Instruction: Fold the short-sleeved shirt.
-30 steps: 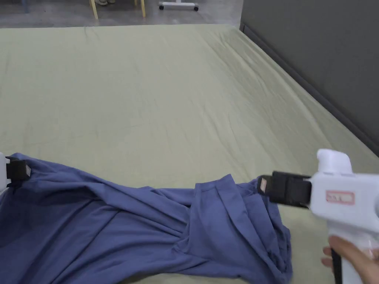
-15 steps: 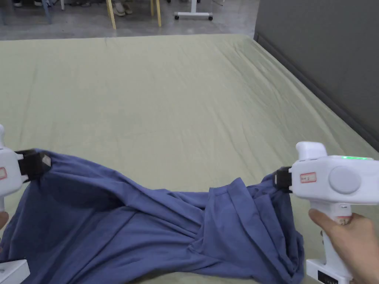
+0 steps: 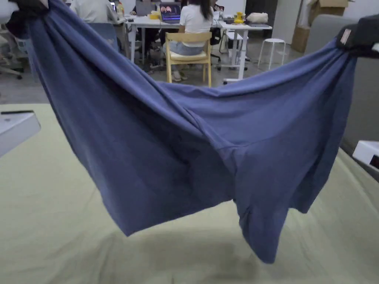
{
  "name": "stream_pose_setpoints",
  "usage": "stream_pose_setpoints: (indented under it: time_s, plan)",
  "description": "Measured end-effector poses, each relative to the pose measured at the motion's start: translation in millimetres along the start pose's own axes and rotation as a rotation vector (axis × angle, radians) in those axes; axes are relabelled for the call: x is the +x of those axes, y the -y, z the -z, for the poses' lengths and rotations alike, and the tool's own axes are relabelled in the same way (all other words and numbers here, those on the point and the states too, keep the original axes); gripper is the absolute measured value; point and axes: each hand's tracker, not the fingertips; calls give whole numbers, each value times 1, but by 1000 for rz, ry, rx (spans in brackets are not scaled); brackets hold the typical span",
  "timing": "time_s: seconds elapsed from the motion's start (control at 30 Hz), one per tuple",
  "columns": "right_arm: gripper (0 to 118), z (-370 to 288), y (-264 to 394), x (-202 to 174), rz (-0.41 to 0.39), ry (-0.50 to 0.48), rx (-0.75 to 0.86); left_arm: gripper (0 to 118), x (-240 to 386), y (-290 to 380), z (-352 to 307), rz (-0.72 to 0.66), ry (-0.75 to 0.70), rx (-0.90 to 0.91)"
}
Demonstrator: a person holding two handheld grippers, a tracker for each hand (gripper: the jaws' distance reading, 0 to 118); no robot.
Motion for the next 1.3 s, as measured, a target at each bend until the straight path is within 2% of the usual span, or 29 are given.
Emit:
stream_pose_setpoints:
  time_s: [0.07, 0.13, 0.3, 0.4, 0.57, 0.7, 0.77, 0.9, 1.0, 1.1, 1.23, 1.3]
  plan:
    - [5, 9, -40, -9, 6, -23, 20, 0, 0, -36, 5, 1, -44, 34]
    - [5, 18, -75, -21, -34, 6, 46, 0, 0, -66, 14, 10, -75, 42]
    - [5, 59, -131, -27, -53, 25, 52, 0, -7, -97, 49, 92, -181, 18]
    - [5, 94, -142, -30, -89, 71, 36, 0, -18, -96, 79, 71, -194, 6]
    - [5, 159, -127, -10, -53, 106, -15, 0, -35, -68, 129, 29, -203, -5]
    - [5, 204, -76, 7, -60, 123, -72, 0, -42, -12, 167, 62, -200, -27]
    - [5, 224, -37, 19, -25, 111, -128, 0, -46, 27, 183, 51, -186, -72]
    - [5, 253, 74, 41, 30, 85, -273, 0, -59, 140, 206, 0, -158, -216]
    - [5, 263, 173, 53, 26, 122, -422, 0, -69, 238, 214, -55, -161, -372]
    - [5, 265, 255, 67, 58, 146, -551, 0, -76, 312, 214, -79, -180, -547]
    - [5, 254, 310, 73, 33, 150, -614, 0, -82, 353, 192, -105, -175, -571]
    - [5, 229, 328, 69, 29, 135, -623, 0, -82, 362, 168, -92, -167, -578]
